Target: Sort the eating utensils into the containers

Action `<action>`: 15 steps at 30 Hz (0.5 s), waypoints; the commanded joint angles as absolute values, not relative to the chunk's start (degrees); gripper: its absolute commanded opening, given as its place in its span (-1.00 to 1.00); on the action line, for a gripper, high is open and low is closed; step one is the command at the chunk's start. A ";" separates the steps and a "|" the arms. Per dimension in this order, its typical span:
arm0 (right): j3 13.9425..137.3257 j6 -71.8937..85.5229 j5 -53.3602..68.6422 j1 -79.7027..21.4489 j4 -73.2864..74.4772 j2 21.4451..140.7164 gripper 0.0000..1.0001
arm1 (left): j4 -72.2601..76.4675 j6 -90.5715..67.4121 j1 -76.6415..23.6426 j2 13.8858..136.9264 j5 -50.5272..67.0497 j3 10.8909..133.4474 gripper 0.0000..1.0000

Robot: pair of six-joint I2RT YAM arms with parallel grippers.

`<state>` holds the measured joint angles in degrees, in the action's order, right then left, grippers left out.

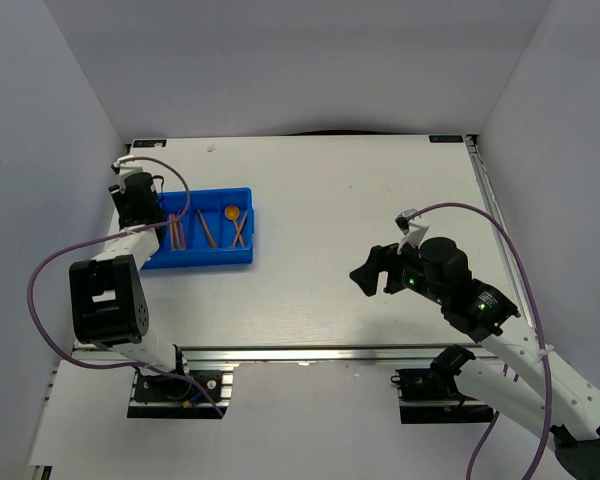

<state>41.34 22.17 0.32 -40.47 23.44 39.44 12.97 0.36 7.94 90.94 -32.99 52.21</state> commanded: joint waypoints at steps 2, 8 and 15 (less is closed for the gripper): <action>41.04 21.18 0.18 -40.17 21.45 39.11 0.79 | 14.94 -1.41 8.35 90.44 -32.43 52.38 0.10; 41.31 21.18 0.18 -40.17 21.45 39.55 0.79 | 12.84 -2.72 8.26 87.46 -30.94 54.66 0.35; 42.10 21.18 -4.28 -40.08 21.62 41.65 0.79 | -16.48 -17.64 8.26 77.63 -26.73 70.47 0.96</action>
